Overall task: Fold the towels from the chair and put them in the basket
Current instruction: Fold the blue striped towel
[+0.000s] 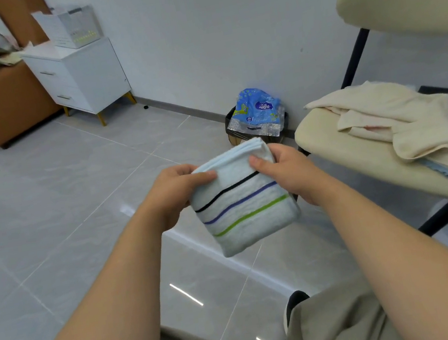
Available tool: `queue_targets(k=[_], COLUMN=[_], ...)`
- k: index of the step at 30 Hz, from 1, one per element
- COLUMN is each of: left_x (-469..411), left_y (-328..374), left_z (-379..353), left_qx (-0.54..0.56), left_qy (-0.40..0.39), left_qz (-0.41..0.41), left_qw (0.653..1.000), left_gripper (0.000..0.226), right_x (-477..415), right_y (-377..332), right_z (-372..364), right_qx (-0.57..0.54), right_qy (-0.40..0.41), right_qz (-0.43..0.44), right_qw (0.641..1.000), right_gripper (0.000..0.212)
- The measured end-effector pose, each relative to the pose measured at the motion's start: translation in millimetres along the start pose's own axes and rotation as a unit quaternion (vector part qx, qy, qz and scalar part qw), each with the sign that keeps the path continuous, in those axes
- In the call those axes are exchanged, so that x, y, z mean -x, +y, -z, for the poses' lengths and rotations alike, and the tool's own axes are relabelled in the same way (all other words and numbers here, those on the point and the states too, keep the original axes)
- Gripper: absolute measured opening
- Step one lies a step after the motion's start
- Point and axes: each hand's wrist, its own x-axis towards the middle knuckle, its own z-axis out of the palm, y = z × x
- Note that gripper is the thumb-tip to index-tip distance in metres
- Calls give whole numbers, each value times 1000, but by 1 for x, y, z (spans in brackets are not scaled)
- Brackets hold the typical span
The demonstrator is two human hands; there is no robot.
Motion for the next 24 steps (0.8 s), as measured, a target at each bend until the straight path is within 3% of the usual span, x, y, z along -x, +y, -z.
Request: queue_targets(k=[5, 9, 11, 15, 19, 22, 24], left_x=[3, 11, 13, 6, -4, -5, -3], left_y=[7, 10, 9, 1, -5, -5, -4], left_z=[-13, -15, -14, -24, -37, -40, -42], left_qx=[106, 249, 263, 218, 134, -63, -95], left_qy=[54, -75, -108, -55, 72, 174, 189], left_qz=[29, 88, 86, 109, 49, -46, -52], left_qw=[993, 961, 955, 968, 987, 982, 976], left_gripper=[45, 64, 54, 39, 32, 39, 41], right_x=[1, -4, -8, -11, -11, -12, -15], right_y=[-3, 4, 6, 9, 9, 9, 12], right_z=[-4, -5, -3, -2, -6, -10, -10], right_qx=[112, 72, 30, 12, 60, 86, 91], right_qy=[76, 109, 136, 146, 146, 163, 170], right_qz=[16, 15, 4, -13, -8, -4, -17], right_qw=[991, 991, 990, 989, 987, 983, 981], right_gripper=[27, 30, 28, 27, 30, 34, 33])
